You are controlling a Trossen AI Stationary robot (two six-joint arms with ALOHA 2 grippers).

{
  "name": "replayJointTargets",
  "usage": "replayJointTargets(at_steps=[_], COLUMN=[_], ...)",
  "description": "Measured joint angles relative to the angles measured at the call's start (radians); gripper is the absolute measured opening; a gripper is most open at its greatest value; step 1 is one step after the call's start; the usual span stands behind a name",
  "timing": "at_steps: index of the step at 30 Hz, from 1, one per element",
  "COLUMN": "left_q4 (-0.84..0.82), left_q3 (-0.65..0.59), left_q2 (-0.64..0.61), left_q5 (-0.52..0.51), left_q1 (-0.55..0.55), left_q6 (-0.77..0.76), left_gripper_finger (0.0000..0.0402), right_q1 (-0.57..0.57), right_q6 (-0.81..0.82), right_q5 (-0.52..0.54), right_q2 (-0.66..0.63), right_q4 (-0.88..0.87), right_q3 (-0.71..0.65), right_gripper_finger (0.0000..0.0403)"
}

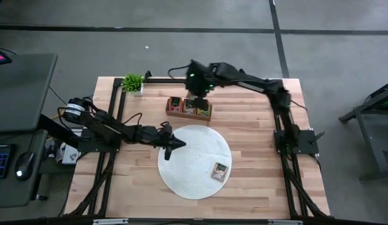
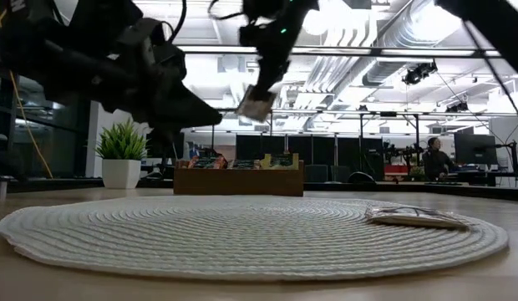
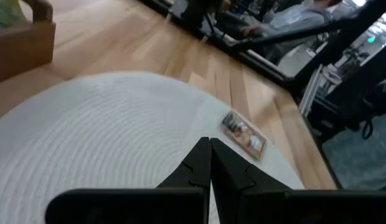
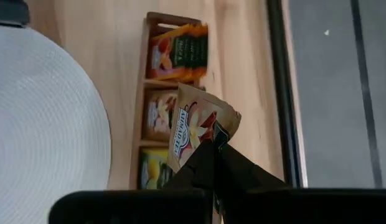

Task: Pick & Place Tea
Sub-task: Put the brown tea bag into the middle section of the wooden organizer

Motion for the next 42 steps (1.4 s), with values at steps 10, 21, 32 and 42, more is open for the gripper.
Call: replayJointTargets(at_steps=[10, 21, 32, 42], left_q4=[0.006, 0.003, 0.003, 0.003], left_q3=[-0.032, -0.032, -0.032, -0.032], left_q2=[0.0, 0.0, 0.0, 0.0], left_q5=[0.063, 0.088, 0.089, 0.091], left_q1=[0.0, 0.0, 0.0, 0.0], left_q6=[0.016, 0.028, 0.027, 0.027], left_gripper_finger=[0.0, 0.0, 0.0, 0.0], right_q1=[0.043, 0.045, 0.041, 0.04], right_q6=[-0.115, -0.133, -0.13, -0.128], right_q5=[0.047, 0.074, 0.002, -0.02], right_q2=[0.21, 0.276, 0.29, 0.299], right_q4=[-0.03, -0.007, 0.016, 0.017], right_q3=[0.119, 0.118, 0.118, 0.104], right_gripper_finger=[0.0, 0.0, 0.0, 0.0])
